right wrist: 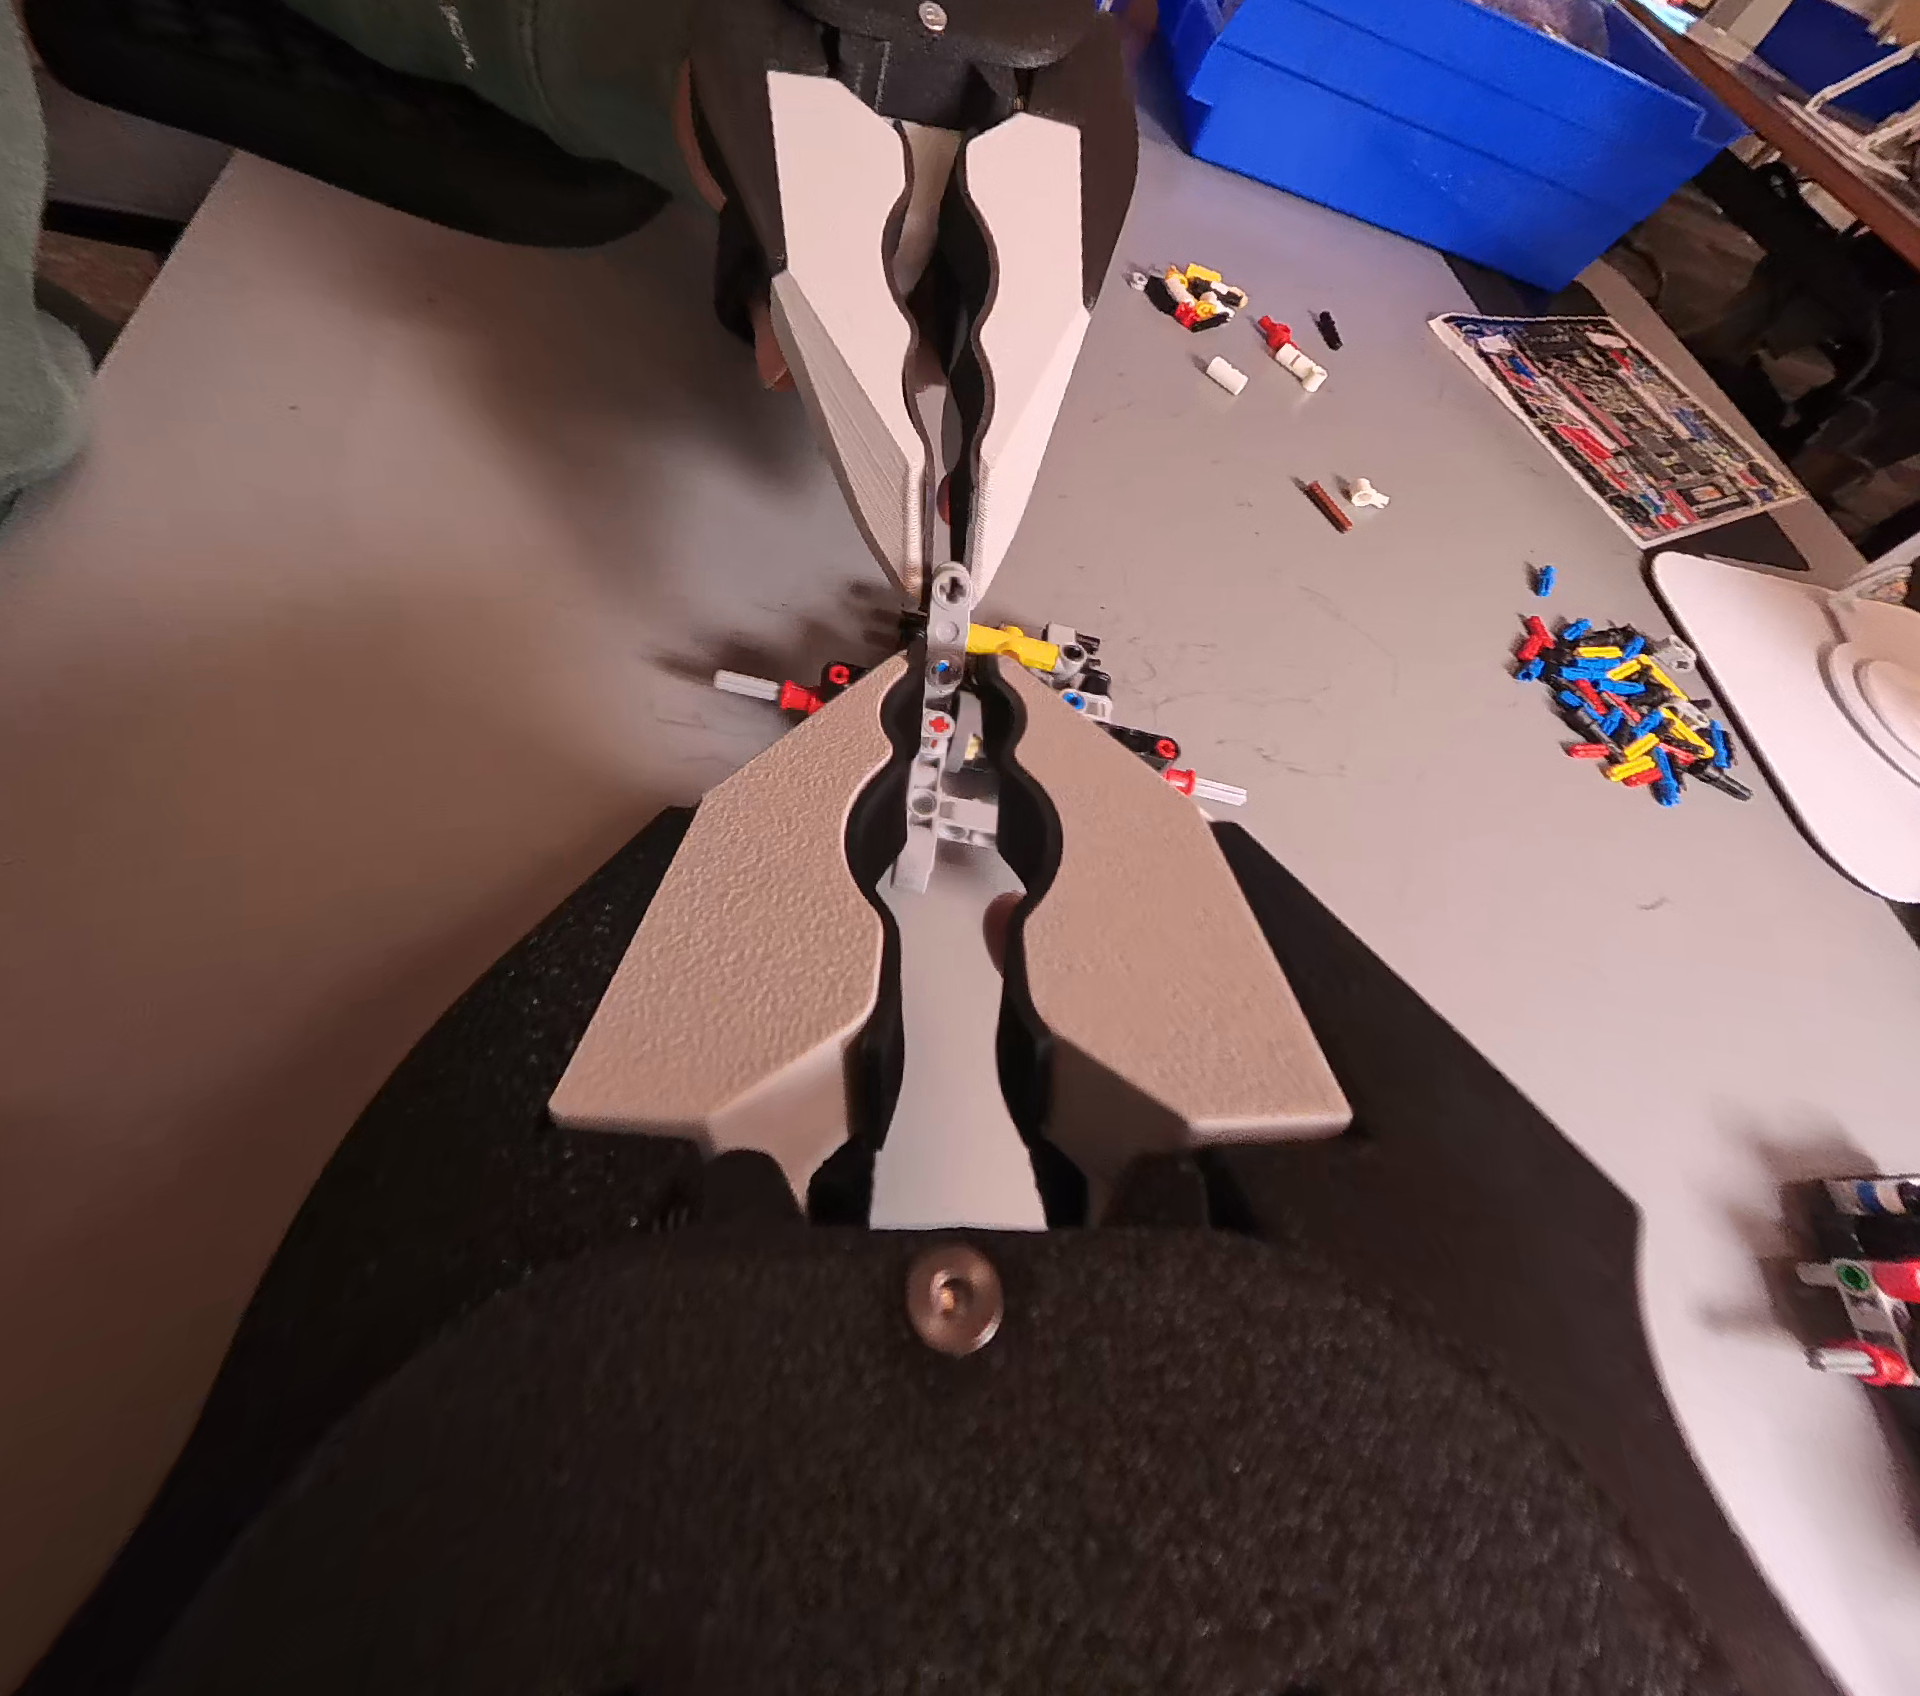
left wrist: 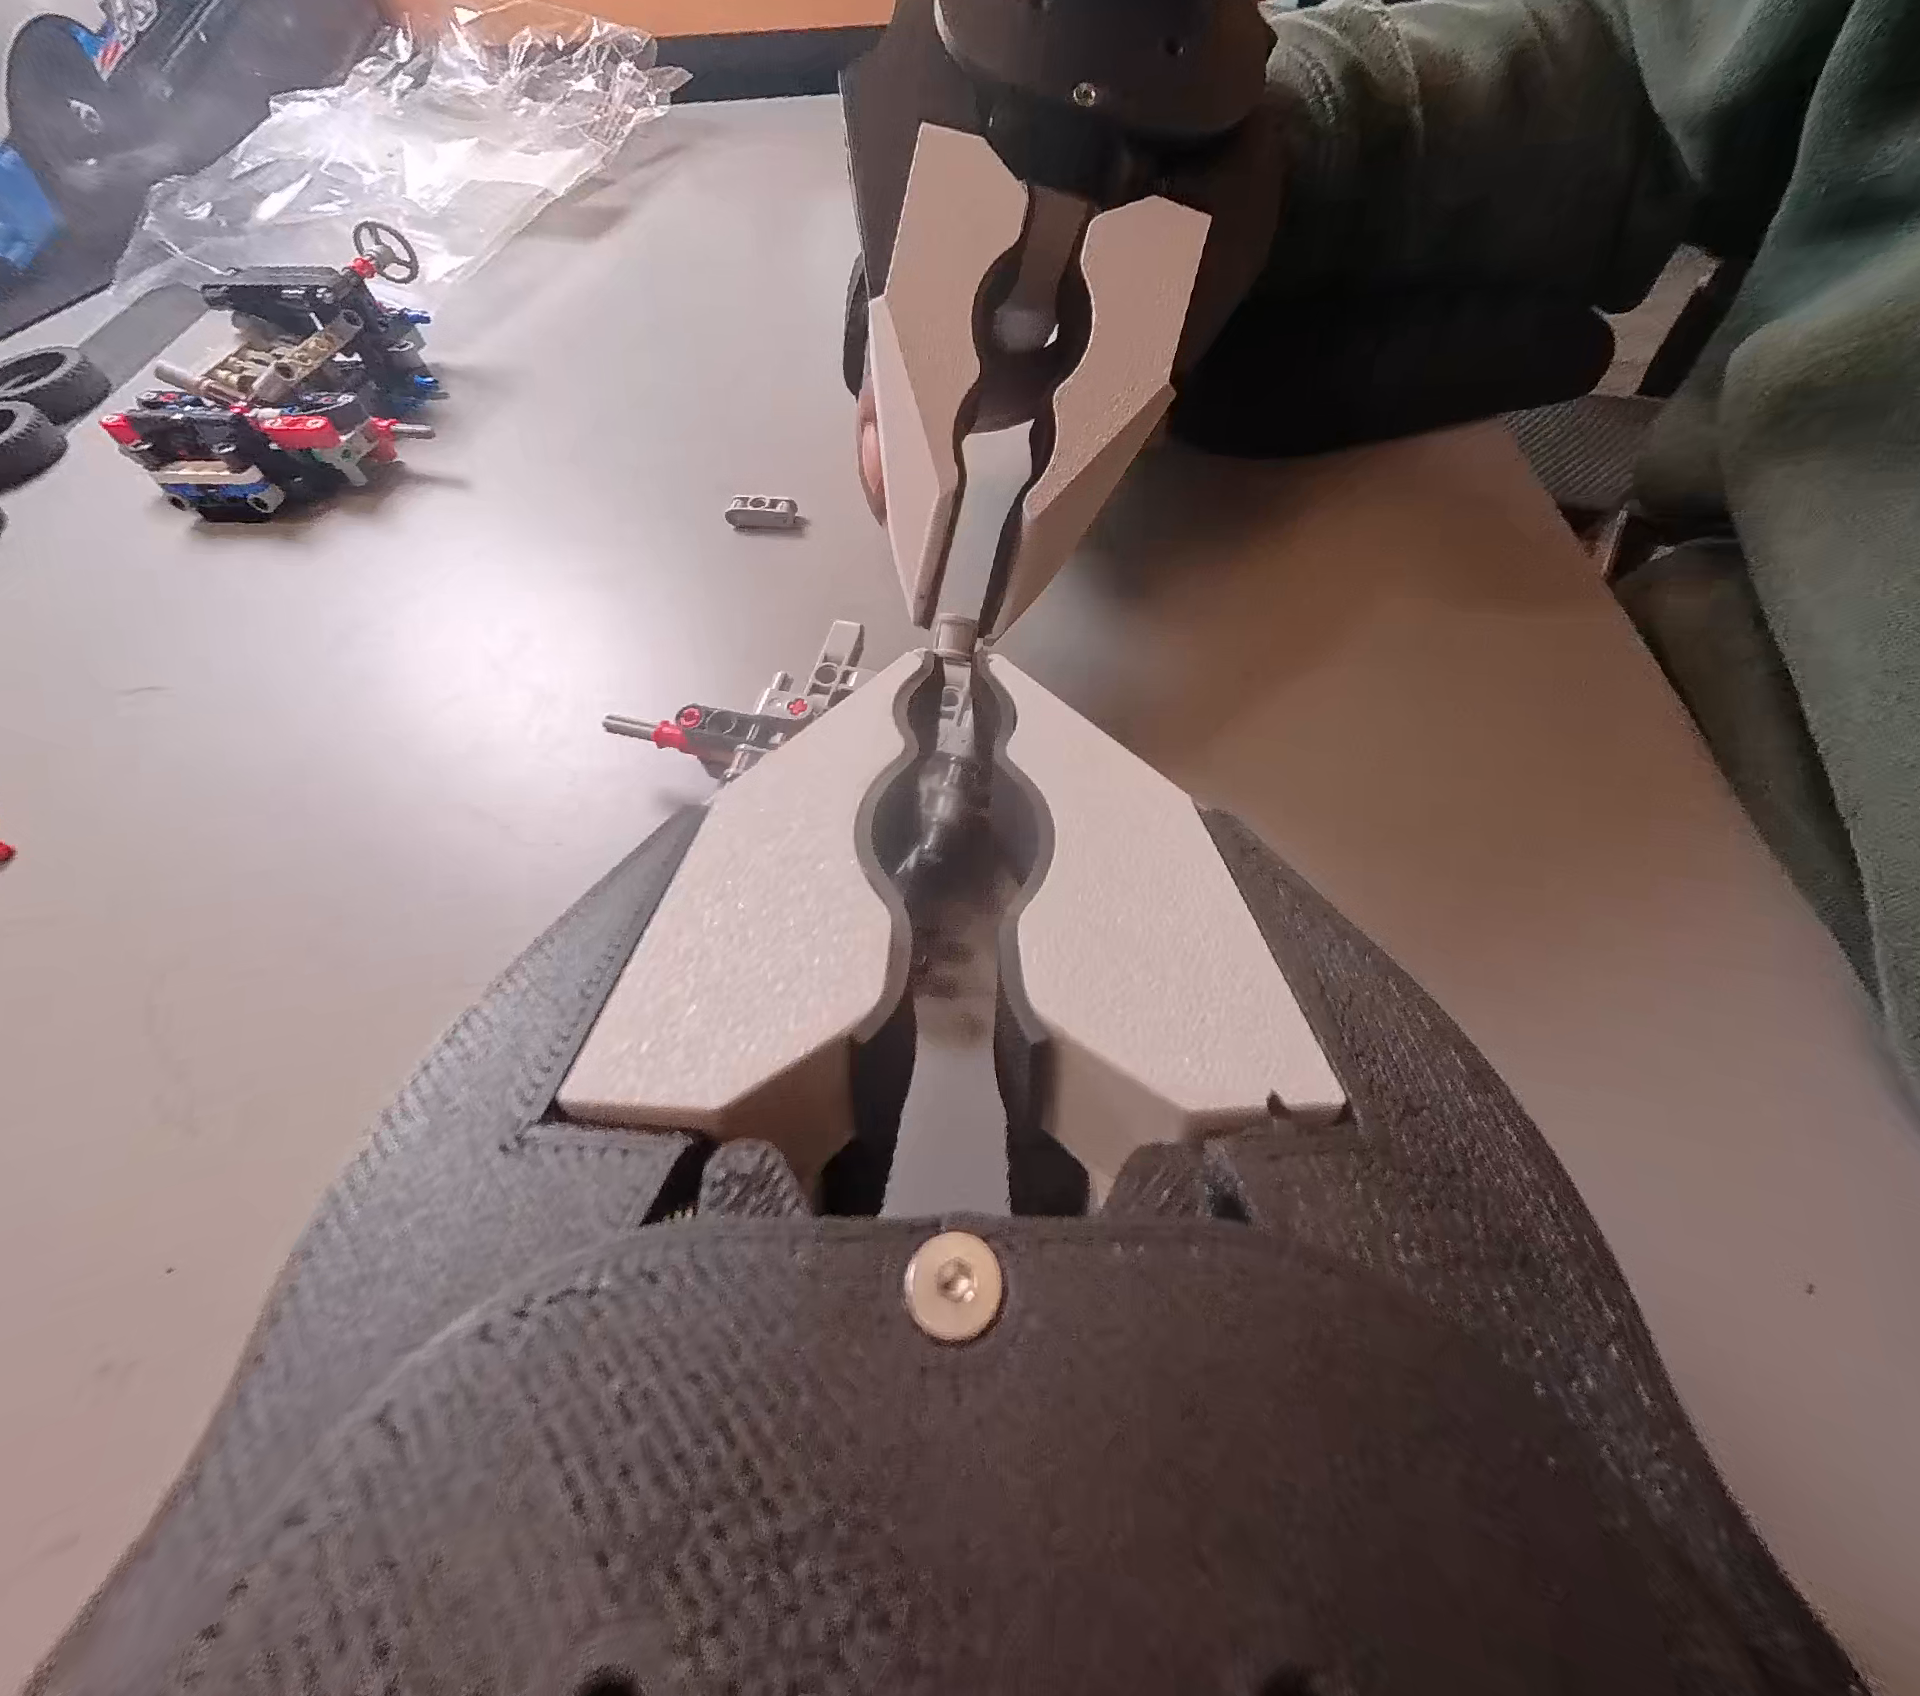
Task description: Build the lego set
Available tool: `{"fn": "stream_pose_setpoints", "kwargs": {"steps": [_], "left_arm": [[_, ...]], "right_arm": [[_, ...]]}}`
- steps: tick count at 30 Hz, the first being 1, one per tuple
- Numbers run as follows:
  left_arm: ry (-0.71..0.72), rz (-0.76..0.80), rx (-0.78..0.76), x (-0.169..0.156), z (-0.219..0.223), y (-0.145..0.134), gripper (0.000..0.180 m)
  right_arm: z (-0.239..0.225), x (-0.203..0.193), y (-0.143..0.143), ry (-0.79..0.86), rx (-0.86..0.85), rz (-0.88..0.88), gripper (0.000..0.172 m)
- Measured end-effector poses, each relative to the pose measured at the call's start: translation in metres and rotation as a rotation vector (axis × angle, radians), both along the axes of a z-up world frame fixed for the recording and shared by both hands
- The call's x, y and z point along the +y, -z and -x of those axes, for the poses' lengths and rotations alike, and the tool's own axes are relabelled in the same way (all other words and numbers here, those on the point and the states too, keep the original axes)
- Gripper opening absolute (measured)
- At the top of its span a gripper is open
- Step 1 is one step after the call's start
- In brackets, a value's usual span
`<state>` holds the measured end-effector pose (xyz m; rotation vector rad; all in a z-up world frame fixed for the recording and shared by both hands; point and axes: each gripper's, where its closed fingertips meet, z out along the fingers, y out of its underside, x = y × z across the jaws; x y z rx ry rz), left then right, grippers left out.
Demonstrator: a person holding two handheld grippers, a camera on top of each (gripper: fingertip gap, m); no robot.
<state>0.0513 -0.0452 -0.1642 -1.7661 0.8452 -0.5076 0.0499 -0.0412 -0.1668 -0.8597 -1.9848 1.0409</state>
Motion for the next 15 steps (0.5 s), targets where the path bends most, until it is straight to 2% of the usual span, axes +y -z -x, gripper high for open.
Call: {"fn": "stream_pose_setpoints", "kwargs": {"steps": [8,15], "left_arm": [[-0.008,-0.043,0.111,0.0026,-0.0029,0.0057,0.0],[-0.017,-0.057,0.115,0.0043,-0.0033,0.0044,0.0]], "right_arm": [[0.0005,-0.0005,0.0066,0.006,-0.041,-0.01,0.008],[0.0017,-0.0008,0.0088,0.011,-0.04,-0.03,0.005]]}}
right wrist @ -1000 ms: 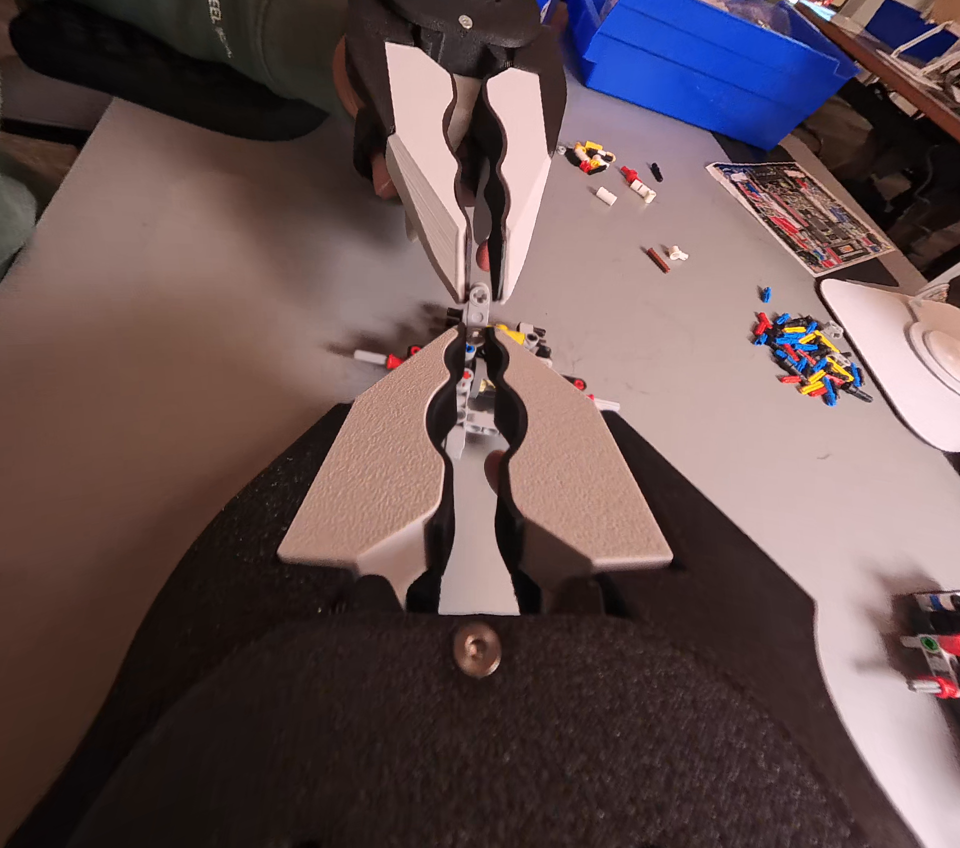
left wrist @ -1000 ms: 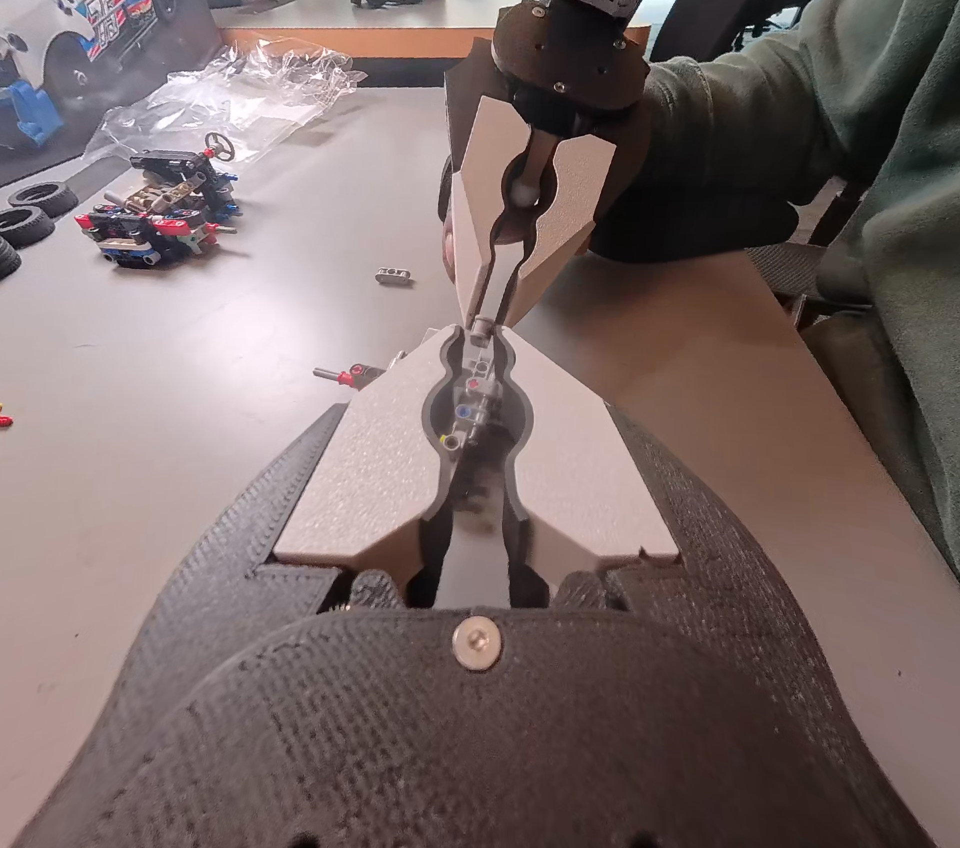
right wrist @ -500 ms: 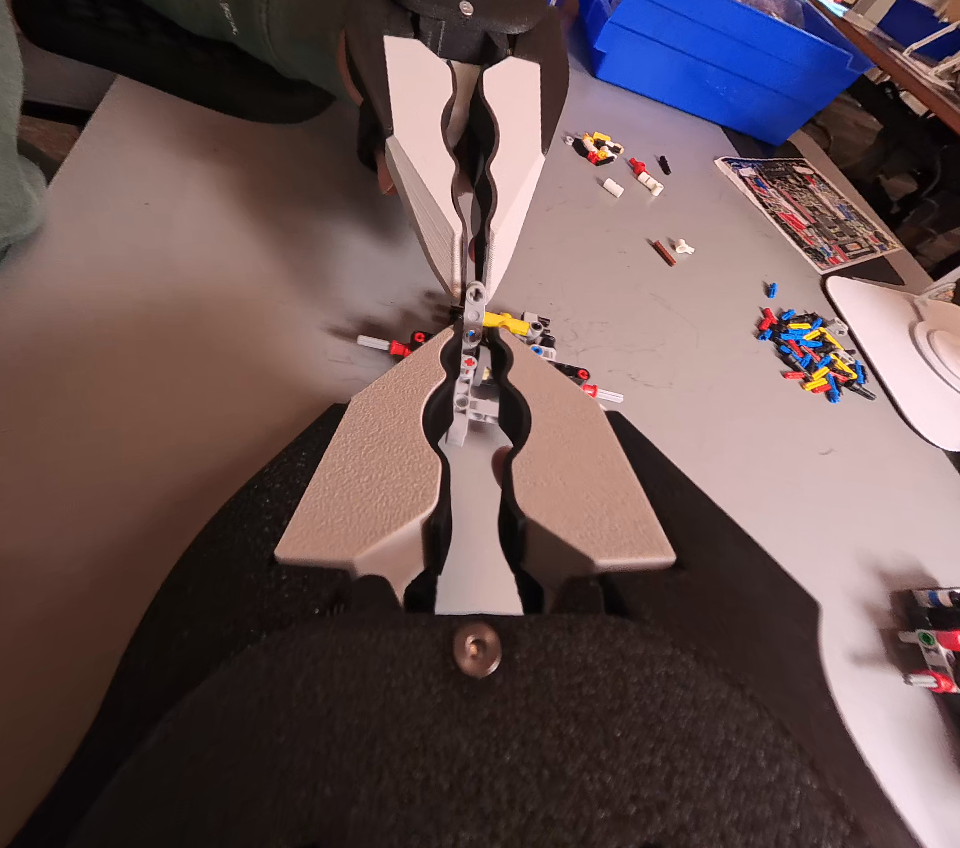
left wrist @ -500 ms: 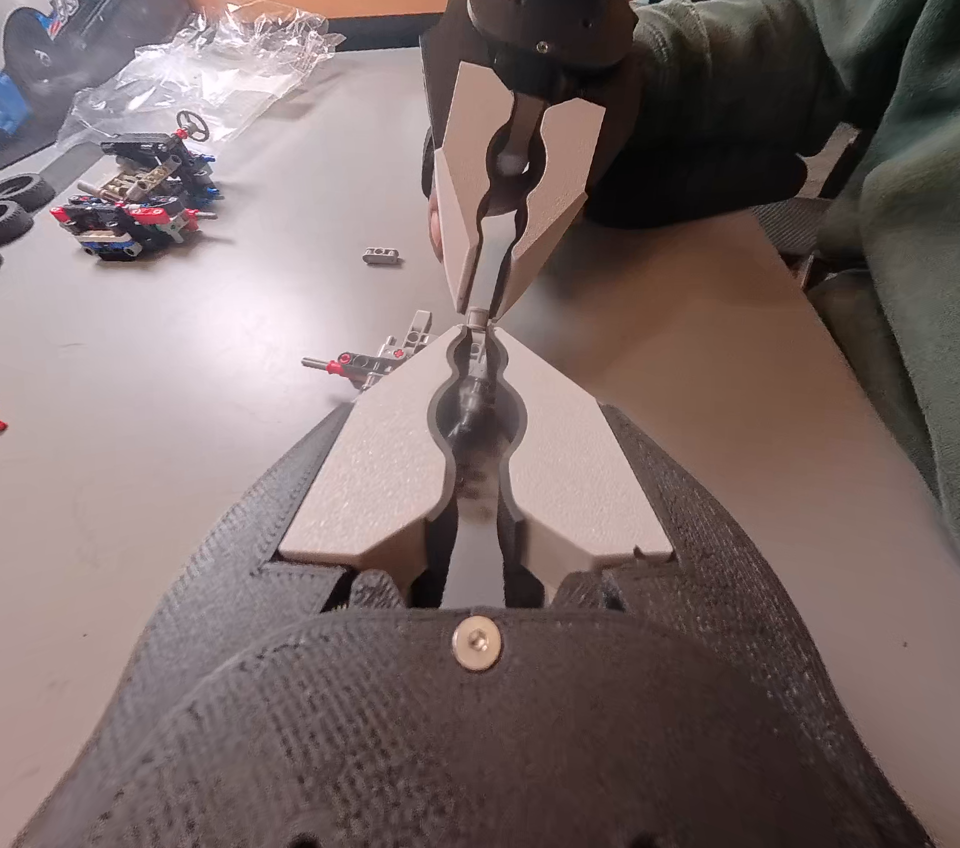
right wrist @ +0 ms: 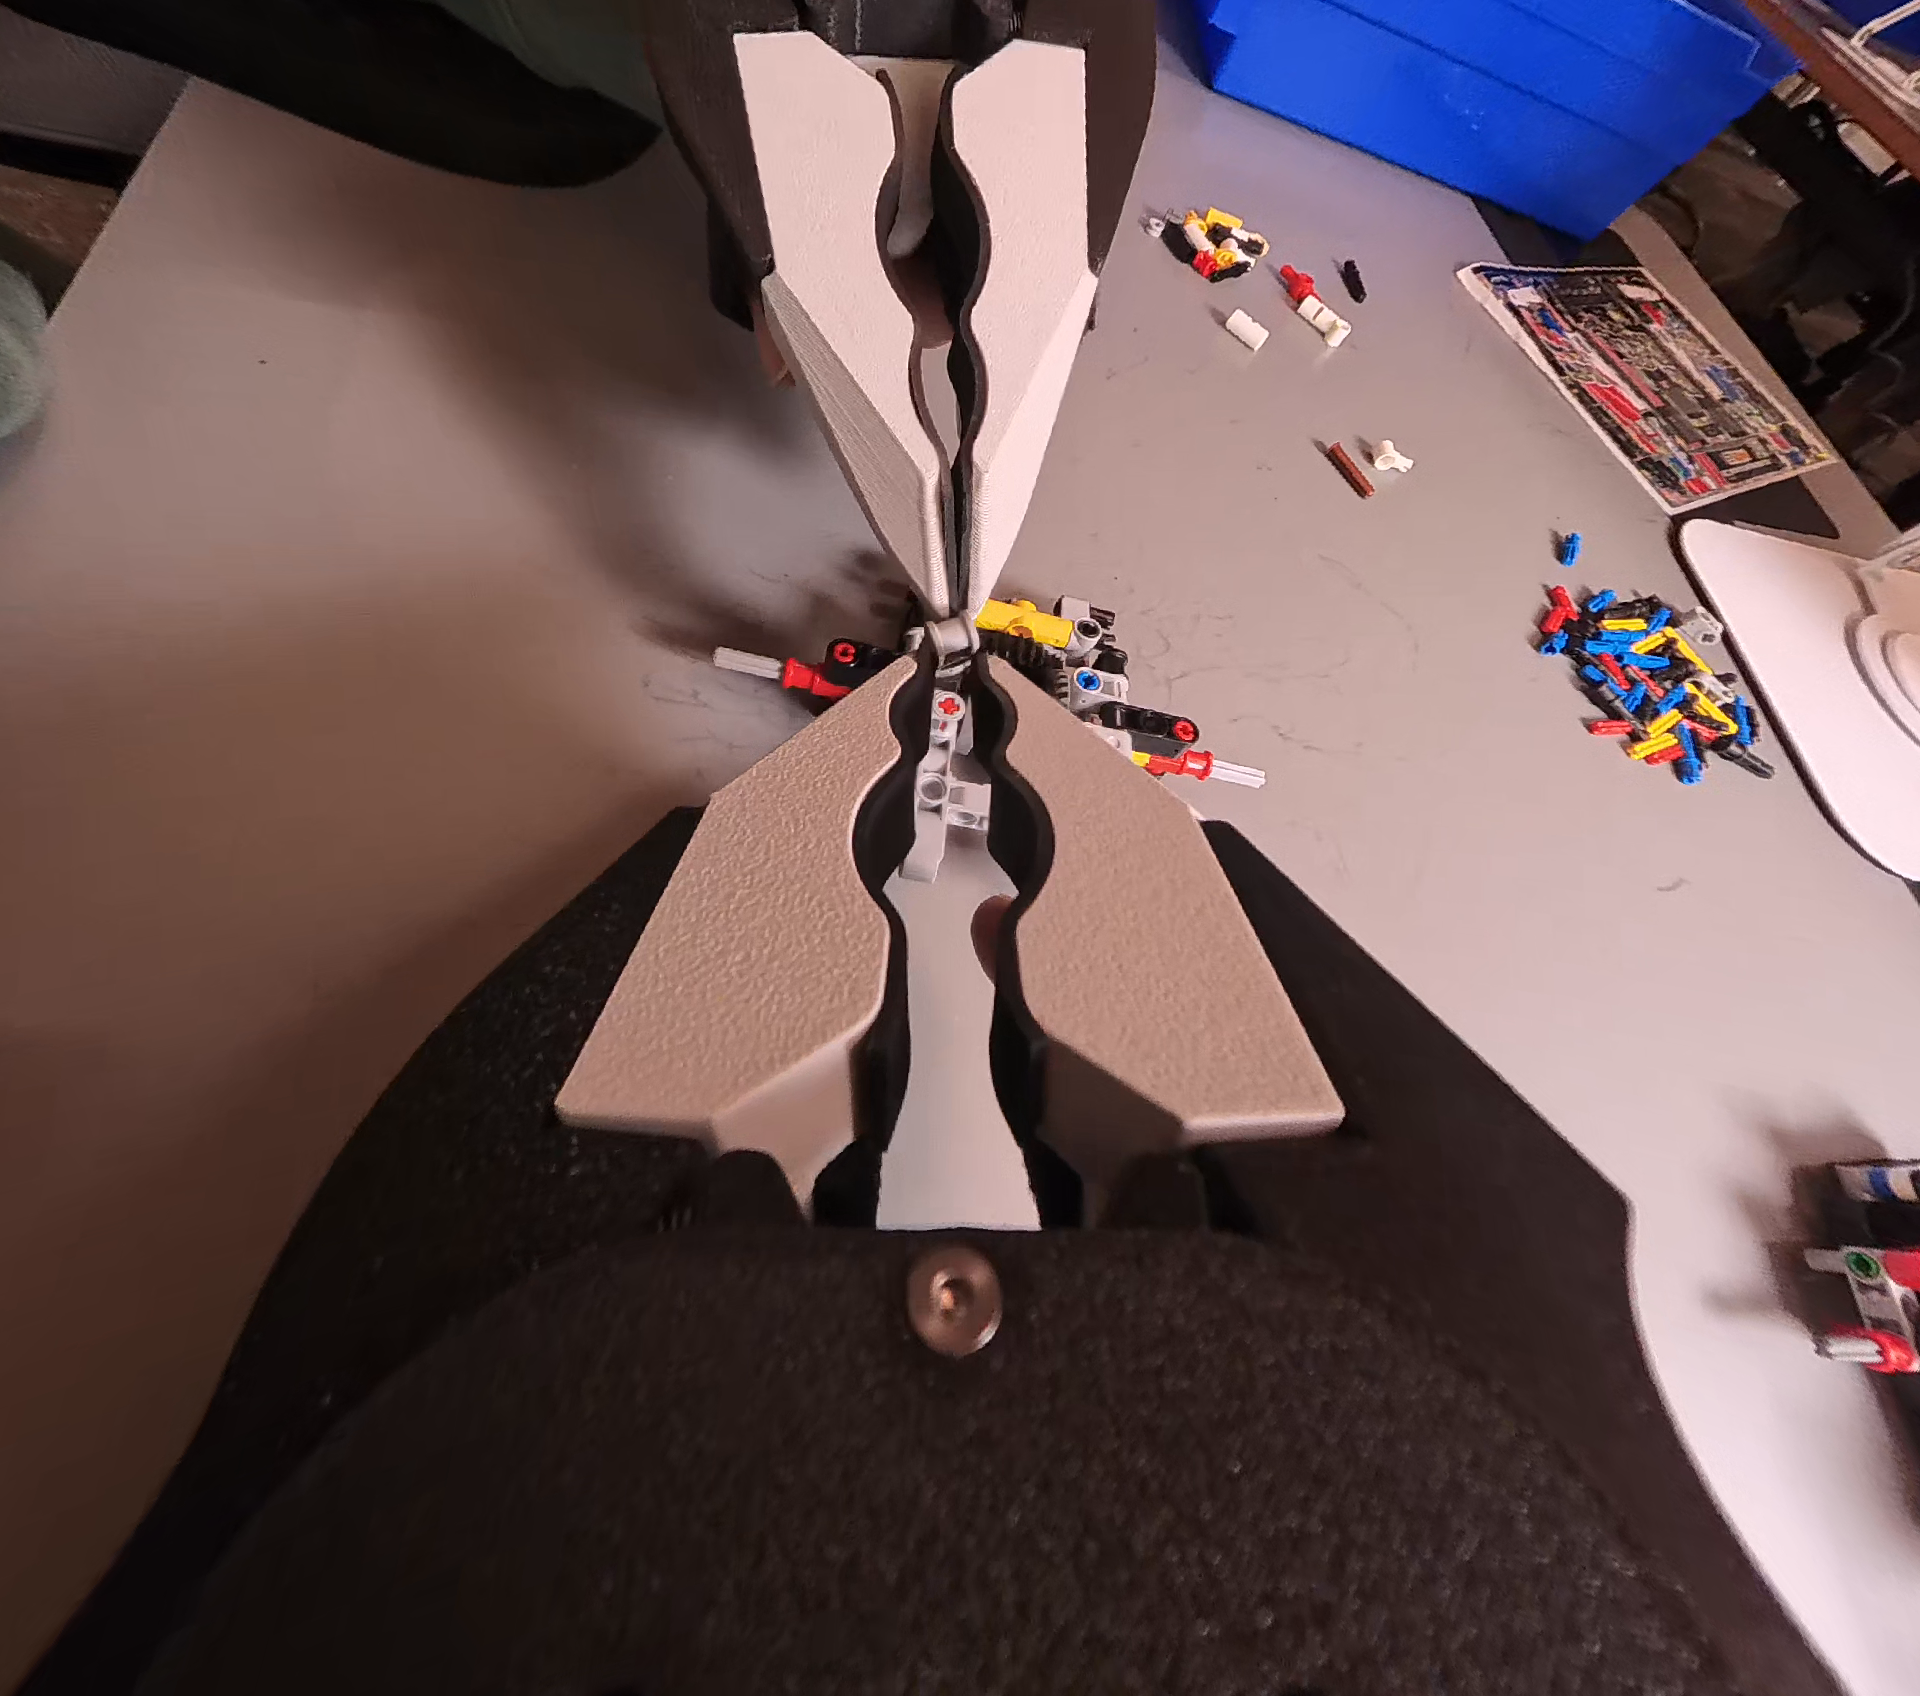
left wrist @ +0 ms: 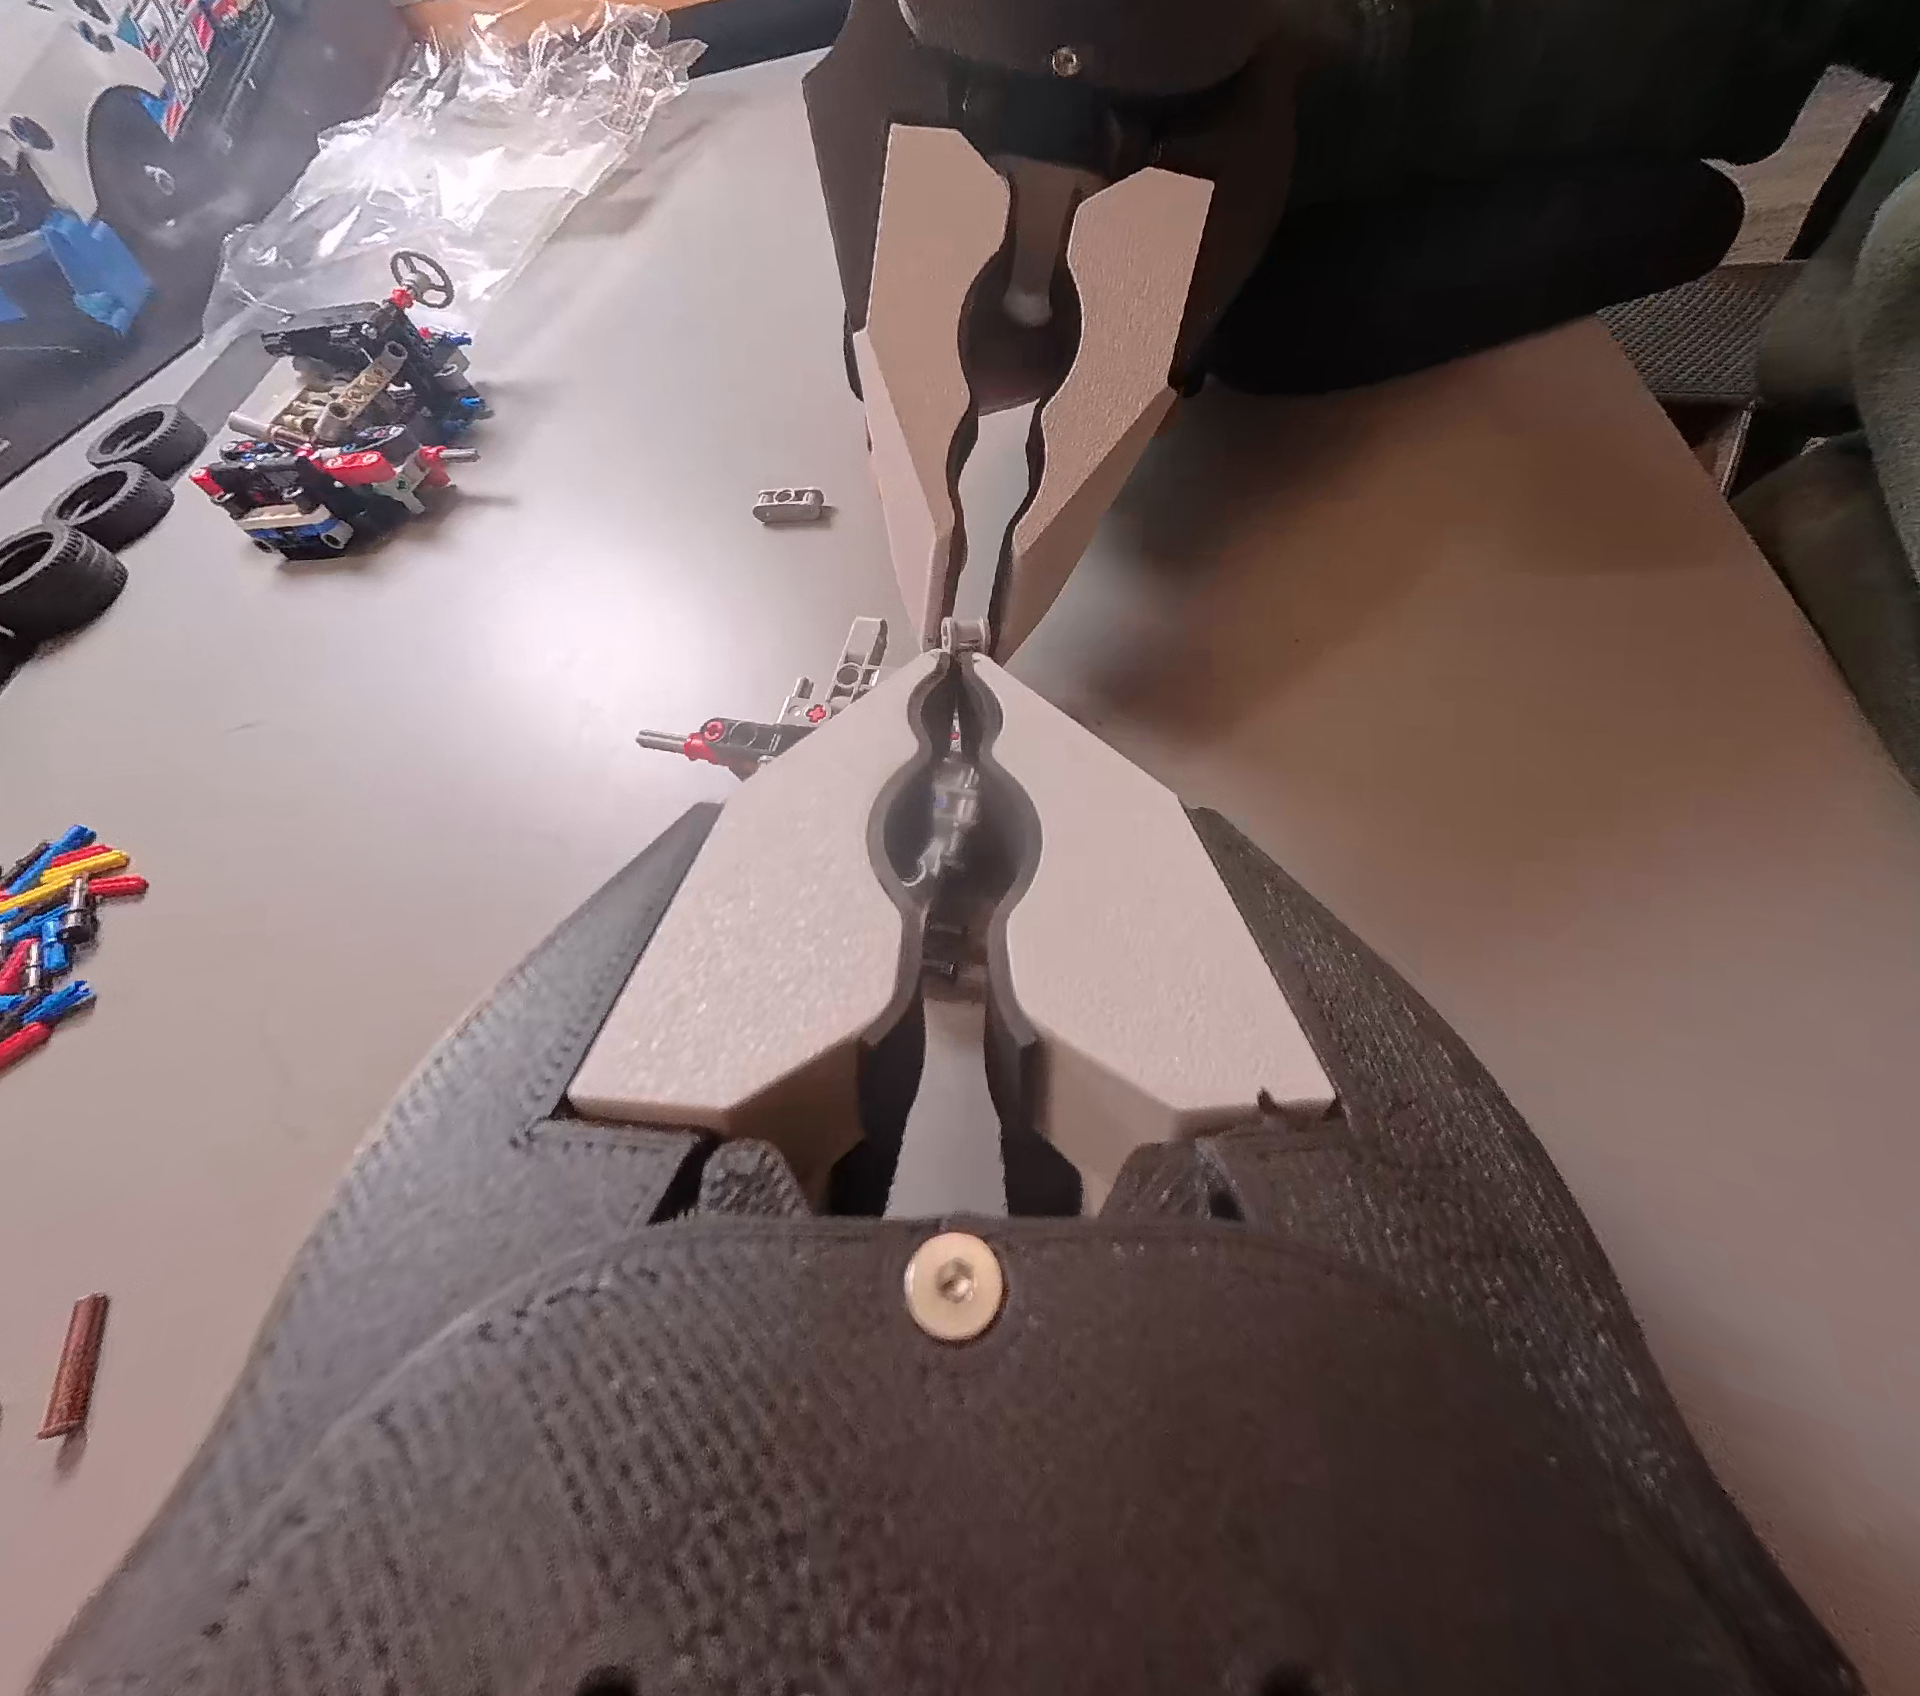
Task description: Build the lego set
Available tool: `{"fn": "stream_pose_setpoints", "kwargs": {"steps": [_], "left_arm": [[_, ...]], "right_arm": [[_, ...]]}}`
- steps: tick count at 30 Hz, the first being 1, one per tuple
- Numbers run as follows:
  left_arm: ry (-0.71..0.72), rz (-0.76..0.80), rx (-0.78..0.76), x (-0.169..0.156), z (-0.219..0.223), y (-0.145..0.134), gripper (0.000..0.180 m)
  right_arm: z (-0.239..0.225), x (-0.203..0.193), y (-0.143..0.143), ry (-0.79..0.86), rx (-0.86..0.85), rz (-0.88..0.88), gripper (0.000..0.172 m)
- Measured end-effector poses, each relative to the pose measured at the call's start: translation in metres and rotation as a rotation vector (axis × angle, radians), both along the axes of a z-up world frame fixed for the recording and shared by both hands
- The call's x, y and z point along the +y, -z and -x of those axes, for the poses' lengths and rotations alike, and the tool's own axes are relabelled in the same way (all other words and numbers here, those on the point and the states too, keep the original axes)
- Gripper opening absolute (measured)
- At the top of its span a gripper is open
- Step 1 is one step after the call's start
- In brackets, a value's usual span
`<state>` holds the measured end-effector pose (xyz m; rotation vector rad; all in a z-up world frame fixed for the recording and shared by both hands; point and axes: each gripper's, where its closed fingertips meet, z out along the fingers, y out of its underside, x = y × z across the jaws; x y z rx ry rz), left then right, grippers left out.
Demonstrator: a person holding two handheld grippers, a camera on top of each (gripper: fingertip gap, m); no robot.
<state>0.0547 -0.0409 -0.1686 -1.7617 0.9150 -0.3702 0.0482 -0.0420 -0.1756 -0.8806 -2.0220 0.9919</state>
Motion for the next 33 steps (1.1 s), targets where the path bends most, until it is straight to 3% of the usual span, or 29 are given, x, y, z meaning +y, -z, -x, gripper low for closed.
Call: {"fn": "stream_pose_setpoints", "kwargs": {"steps": [11,15,21,33], "left_arm": [[0.007,0.05,-0.196,-0.001,0.003,-0.012,0.0],[0.016,0.096,-0.249,-0.002,0.005,-0.012,0.012],[0.055,0.123,-0.233,-0.007,-0.003,-0.007,0.008],[0.014,0.008,-0.148,-0.004,0.0,-0.015,0.006]], "right_arm": [[0.0,-0.002,-0.016,-0.01,0.066,0.087,0.005],[0.0,-0.002,-0.021,-0.015,0.09,0.107,0.0],[-0.001,-0.009,-0.023,-0.041,0.093,0.131,0.0],[-0.002,-0.006,-0.034,-0.036,0.128,0.18,0.009]]}}
